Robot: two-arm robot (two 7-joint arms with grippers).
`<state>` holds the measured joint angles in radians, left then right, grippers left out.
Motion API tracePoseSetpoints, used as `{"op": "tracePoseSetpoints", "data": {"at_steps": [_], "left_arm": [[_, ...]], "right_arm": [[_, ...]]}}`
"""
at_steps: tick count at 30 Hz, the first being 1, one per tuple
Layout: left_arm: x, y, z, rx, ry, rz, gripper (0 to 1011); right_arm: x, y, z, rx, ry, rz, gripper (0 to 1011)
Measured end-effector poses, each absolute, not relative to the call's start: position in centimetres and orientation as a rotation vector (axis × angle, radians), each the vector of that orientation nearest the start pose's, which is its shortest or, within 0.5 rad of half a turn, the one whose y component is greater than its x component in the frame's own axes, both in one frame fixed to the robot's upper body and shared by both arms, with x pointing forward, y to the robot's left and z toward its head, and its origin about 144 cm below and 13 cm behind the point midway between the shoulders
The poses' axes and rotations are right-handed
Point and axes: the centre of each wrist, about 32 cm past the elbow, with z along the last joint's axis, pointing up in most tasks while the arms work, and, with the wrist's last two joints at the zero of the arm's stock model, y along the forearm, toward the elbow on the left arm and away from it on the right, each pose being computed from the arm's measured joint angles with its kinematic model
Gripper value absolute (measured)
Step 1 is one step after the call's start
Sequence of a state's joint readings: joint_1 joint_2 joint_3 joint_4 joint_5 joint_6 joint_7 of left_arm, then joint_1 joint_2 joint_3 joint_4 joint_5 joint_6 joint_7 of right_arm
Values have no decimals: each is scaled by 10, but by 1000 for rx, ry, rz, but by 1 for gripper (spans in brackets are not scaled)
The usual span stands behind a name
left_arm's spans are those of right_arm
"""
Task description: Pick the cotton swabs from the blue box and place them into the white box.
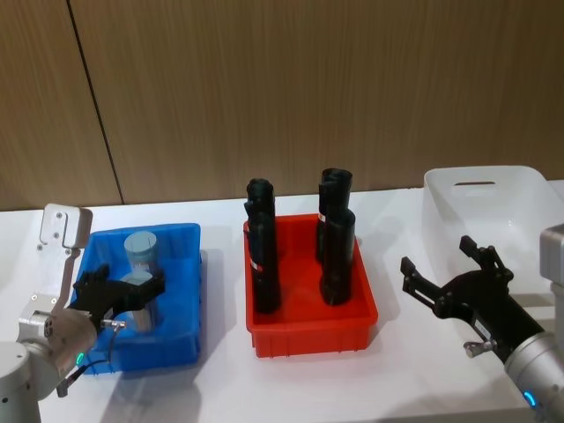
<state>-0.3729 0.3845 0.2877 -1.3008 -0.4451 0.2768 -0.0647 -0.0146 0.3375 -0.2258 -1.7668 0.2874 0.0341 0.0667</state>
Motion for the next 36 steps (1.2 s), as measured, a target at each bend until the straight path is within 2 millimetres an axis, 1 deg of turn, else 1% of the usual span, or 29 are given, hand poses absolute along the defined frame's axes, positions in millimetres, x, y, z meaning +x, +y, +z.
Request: {"op": "tracePoseSetpoints", "data": {"at_steps": [36], "left_arm": [[570, 300, 1168, 271, 185, 1314, 1000]], "right_arm": [[443, -237, 1189, 26, -75, -1230, 1002]]}}
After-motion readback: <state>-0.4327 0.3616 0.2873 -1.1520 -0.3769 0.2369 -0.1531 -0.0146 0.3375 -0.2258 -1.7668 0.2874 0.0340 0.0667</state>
